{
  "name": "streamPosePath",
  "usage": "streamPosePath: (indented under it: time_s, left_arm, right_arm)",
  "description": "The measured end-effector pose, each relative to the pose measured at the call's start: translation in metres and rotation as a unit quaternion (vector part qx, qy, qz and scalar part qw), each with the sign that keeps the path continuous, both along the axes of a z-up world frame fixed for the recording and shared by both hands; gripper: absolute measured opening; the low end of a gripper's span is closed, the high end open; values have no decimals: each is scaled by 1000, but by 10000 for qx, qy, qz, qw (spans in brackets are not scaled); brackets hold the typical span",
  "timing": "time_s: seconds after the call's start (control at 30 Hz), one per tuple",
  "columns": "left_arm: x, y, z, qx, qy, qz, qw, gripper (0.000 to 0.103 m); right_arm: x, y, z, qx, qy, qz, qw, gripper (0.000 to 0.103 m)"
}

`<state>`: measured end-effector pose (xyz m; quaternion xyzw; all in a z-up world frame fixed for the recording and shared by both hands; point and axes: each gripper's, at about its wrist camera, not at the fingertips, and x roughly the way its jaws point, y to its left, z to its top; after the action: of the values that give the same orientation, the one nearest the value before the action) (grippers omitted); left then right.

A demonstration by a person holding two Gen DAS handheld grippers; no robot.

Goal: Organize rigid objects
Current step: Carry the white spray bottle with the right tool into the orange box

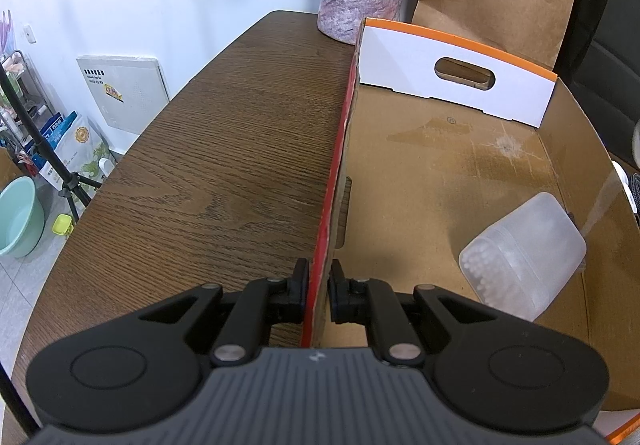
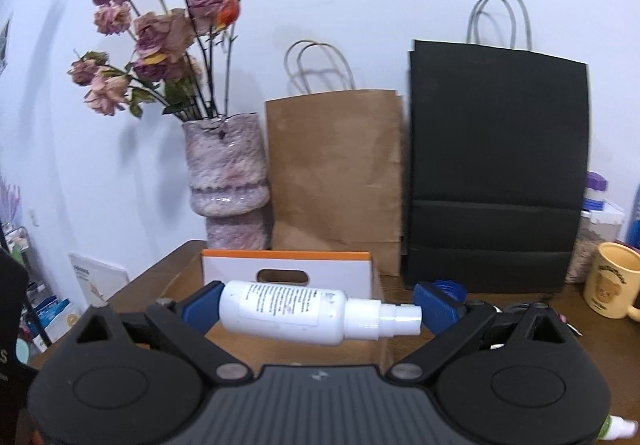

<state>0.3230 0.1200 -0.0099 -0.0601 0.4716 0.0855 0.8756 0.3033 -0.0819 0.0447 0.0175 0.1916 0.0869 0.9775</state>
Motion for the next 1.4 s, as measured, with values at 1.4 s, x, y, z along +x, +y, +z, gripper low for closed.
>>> streamPosePath:
  time_s: [1.4]
  left_arm:
    - [-1, 0, 0, 25, -11, 11, 10000, 11]
  right_arm:
    - [53, 22, -15, -275, 1044, 620, 9922, 103]
